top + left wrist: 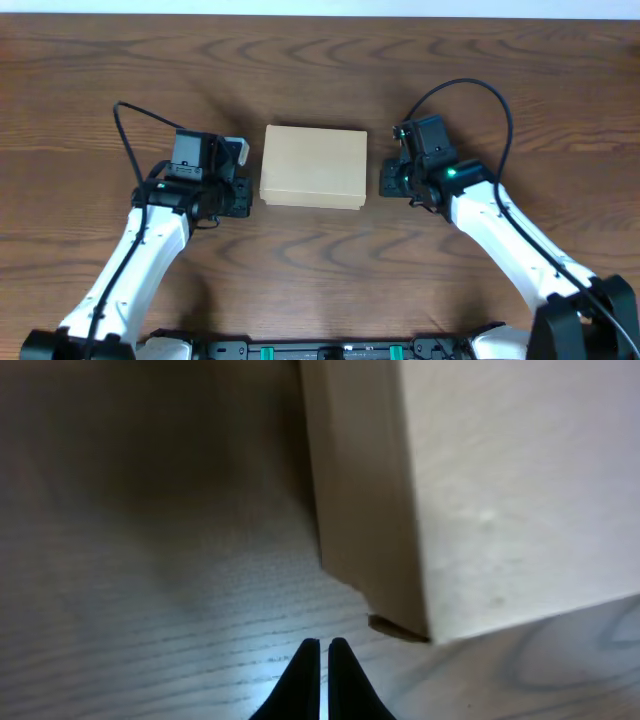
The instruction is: Pack container
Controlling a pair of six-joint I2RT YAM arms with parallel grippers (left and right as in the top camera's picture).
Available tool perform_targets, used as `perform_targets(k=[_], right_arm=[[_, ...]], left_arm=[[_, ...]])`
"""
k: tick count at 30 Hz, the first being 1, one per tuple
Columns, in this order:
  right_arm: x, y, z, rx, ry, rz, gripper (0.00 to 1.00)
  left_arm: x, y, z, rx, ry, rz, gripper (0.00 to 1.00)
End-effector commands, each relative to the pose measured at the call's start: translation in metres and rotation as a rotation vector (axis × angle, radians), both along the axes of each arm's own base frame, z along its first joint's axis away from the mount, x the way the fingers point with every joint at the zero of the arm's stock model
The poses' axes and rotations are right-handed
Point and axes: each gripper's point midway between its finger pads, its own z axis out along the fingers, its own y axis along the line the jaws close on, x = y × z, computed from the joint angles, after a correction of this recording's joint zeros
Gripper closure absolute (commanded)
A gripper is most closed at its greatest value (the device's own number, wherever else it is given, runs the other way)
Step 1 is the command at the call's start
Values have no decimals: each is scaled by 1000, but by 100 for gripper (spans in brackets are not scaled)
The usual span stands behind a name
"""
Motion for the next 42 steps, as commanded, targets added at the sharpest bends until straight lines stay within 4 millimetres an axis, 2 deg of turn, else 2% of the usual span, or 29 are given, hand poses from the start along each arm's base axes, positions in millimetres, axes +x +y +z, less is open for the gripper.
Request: perform_targets(k=[1, 6, 22, 37, 42], right_arm=[[3, 4, -11, 30, 24, -14, 99], [18, 12, -12, 61, -20, -6, 99], [48, 27, 4, 130, -155, 9, 99], [54, 28, 8, 114, -199, 47, 99], [49, 21, 10, 103, -177, 38, 99]], left_arm=[[2, -6, -4, -41, 25, 11, 94], [1, -8, -11, -48, 49, 7, 94], [-3, -21, -6, -122, 65, -27, 94], [-7, -22, -7, -128, 81, -32, 94], [-11, -15, -5, -104, 82, -21, 94]])
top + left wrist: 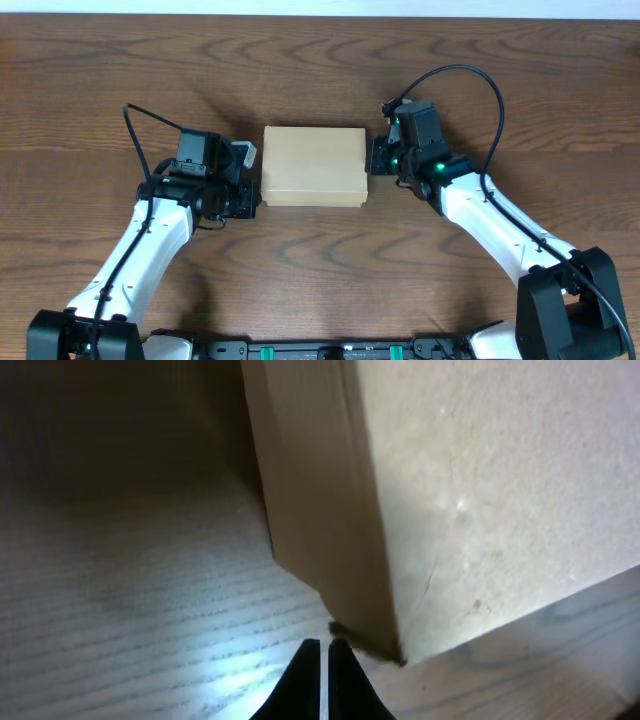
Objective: Pack container
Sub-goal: 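Open both grippers and pull them back from the box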
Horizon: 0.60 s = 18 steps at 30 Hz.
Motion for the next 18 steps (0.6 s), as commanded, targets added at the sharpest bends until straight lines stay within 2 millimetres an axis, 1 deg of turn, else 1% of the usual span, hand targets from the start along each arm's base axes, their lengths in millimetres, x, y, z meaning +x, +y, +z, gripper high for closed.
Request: perform_targets(k=[1, 4, 7, 11, 14, 17, 18], right_arm=[[-3, -10, 7, -15, 7, -7, 99], [-14, -20, 26, -22, -2, -9, 99], [-30, -27, 52, -42, -42, 27, 99], [-58, -33, 87, -35, -91, 52, 99], [-82, -38, 107, -20, -104, 64, 99], [-107, -34, 124, 39, -113, 110, 99], [-113, -32, 128, 54, -114, 122, 96]], left_arm=[[-2, 7, 7, 18, -12, 15, 94], [-7, 12, 22, 36, -47, 18, 94], [-12, 12, 45, 25, -114, 10, 94], [-21, 12, 75, 1, -210, 4, 94], [-29, 13, 94, -10, -273, 5, 94], [-37, 14, 108, -19, -321, 5, 94], [-38, 15, 112, -18, -339, 7, 94]])
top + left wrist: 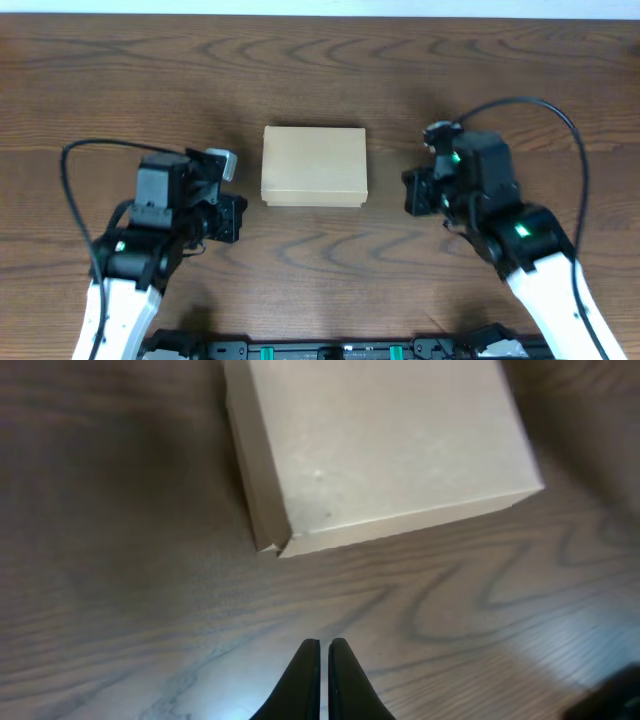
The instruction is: Pack container
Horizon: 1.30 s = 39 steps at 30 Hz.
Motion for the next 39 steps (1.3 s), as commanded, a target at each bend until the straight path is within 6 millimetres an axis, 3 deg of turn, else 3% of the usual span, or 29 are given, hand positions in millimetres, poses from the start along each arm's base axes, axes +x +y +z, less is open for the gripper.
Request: perform_targets(k=[1, 2, 3, 4, 12, 33, 39], right_arm=[[-24, 9, 23, 71, -33, 82, 84], [-32, 9, 26, 82, -25, 94, 63], [-40, 9, 27, 91, -14, 104, 30], [-45, 8, 27, 89, -6, 104, 1], [-71, -2, 16, 66, 82, 95, 1], [-71, -2, 11, 59, 105, 94, 1], [-71, -2, 11, 60, 105, 94, 1]], left_arm=[[-3, 3, 21, 6, -87, -5, 91], [-3, 3, 24, 7, -103, -2, 76], [-3, 4, 28, 7, -120, 0, 57], [-2, 4, 30, 4, -132, 1, 5], [-4, 4, 23, 10, -97, 0, 5], [-5, 4, 23, 11, -93, -1, 5], [9, 46, 14, 243, -138, 124, 5]])
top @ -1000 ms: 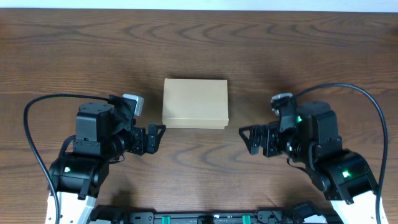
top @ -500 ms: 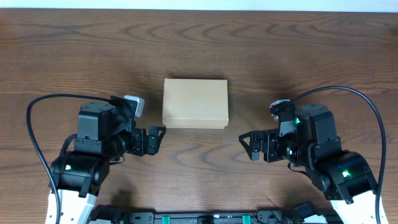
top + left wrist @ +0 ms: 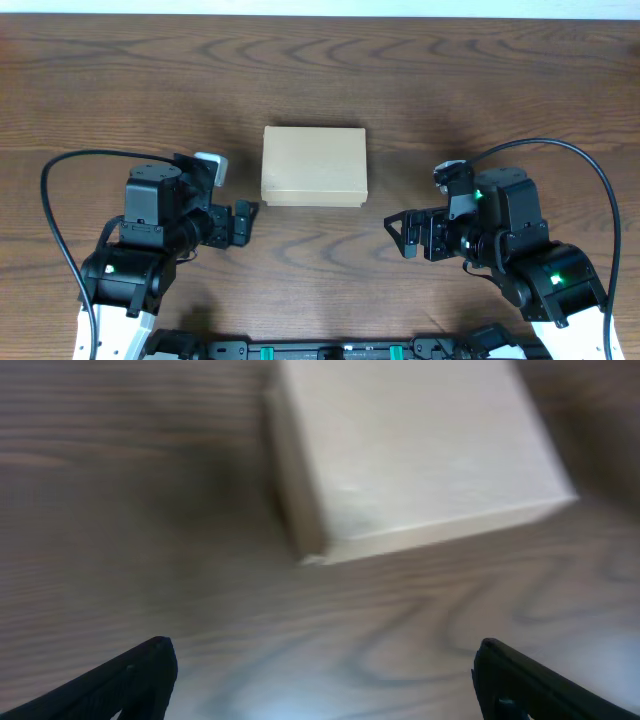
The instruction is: Pack container
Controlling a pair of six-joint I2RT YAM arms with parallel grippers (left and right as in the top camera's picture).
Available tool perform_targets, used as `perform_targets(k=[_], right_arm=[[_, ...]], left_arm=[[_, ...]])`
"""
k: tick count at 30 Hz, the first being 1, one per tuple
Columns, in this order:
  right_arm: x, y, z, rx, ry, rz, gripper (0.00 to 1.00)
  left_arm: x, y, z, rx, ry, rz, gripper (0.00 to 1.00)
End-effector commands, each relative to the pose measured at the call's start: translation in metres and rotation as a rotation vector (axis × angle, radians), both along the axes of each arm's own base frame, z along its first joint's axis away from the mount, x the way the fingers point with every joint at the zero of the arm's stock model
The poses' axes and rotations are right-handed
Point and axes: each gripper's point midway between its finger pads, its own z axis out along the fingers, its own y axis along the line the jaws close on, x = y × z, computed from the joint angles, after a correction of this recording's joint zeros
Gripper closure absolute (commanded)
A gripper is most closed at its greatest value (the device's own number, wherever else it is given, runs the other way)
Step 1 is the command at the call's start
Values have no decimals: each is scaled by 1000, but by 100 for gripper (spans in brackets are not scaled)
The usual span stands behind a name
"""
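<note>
A closed tan cardboard box point(image 3: 314, 166) lies flat in the middle of the wooden table point(image 3: 320, 60); in the left wrist view the box point(image 3: 415, 450) fills the upper part. My left gripper point(image 3: 243, 222) sits in front of and left of the box, clear of it. It is open wide, with its black fingertips point(image 3: 130, 675) at the frame's two lower corners and nothing between them point(image 3: 320, 680). My right gripper point(image 3: 401, 235) hangs in front of and right of the box, its fingers spread and empty.
Black cables loop from both arms over the table at the left point(image 3: 50, 200) and right point(image 3: 600, 190). A dark rail point(image 3: 320, 350) runs along the front edge. Nothing else lies on the table.
The left gripper has gone from shut to wide open. The right gripper has also spread open and now sits lower and nearer the front edge. The box has not moved.
Both shut grippers stood at the box's left and right ends. Then they were close against its sides. Then both arms were drawn back from the box, still shut. Now both grippers are open in front of the box, which stays closed in place.
</note>
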Motion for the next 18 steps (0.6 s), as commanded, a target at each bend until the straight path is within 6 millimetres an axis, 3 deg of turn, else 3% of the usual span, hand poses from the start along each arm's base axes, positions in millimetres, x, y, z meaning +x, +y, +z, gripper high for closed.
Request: perform_targets(k=[1, 5, 8, 14, 18], right_arm=[[-1, 1, 2, 4, -3, 8, 1], [-1, 1, 2, 4, -3, 8, 1], [-1, 1, 2, 4, -3, 8, 1], [-1, 1, 2, 4, -3, 8, 1], [-1, 1, 2, 4, -3, 8, 1]], left_arm=[[10, 31, 1, 156, -41, 102, 5], [10, 34, 6, 167, -64, 116, 5], [6, 44, 20, 190, -129, 155, 5], [-19, 70, 54, 222, -319, 271, 5], [-29, 73, 53, 178, -426, 294, 5]])
